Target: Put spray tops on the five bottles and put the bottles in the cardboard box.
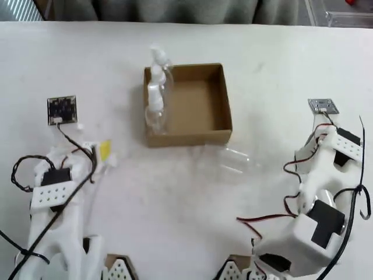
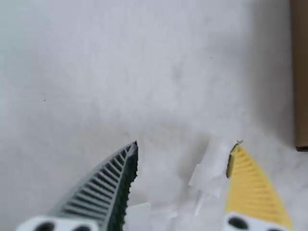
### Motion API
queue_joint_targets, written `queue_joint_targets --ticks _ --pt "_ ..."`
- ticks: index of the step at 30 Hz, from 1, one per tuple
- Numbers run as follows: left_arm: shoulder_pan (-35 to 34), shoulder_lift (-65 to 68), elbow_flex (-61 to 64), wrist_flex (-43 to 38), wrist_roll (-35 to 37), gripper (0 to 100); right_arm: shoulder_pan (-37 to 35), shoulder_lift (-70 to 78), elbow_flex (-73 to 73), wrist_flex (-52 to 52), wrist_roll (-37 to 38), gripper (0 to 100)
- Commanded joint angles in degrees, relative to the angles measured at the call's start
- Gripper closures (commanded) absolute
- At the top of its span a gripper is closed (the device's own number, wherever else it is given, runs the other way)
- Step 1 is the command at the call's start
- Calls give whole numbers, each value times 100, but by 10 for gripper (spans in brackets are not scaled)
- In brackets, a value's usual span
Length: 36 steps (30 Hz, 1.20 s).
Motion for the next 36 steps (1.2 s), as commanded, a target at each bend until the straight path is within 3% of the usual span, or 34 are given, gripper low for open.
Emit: queue_joint_targets --ticks 1,7,12,18,21,31,36 --pt "57 -136 -44 -114 -79 710 -92 40 -141 -75 -9 786" --pt "57 -136 -53 -114 -79 710 -145 4 -141 -48 677 783" --pt "57 -127 -53 -114 -79 710 -136 -13 -149 -40 721 776" --pt "57 -127 -53 -114 -79 710 -75 -13 -141 163 1064 615" --pt "57 -127 -53 -114 -79 710 -66 -13 -141 330 1521 643" --pt "57 -127 -53 -114 -79 710 -31 48 -114 215 1582 735" --pt "57 -127 -53 -114 -79 710 -22 48 -141 207 1582 889"
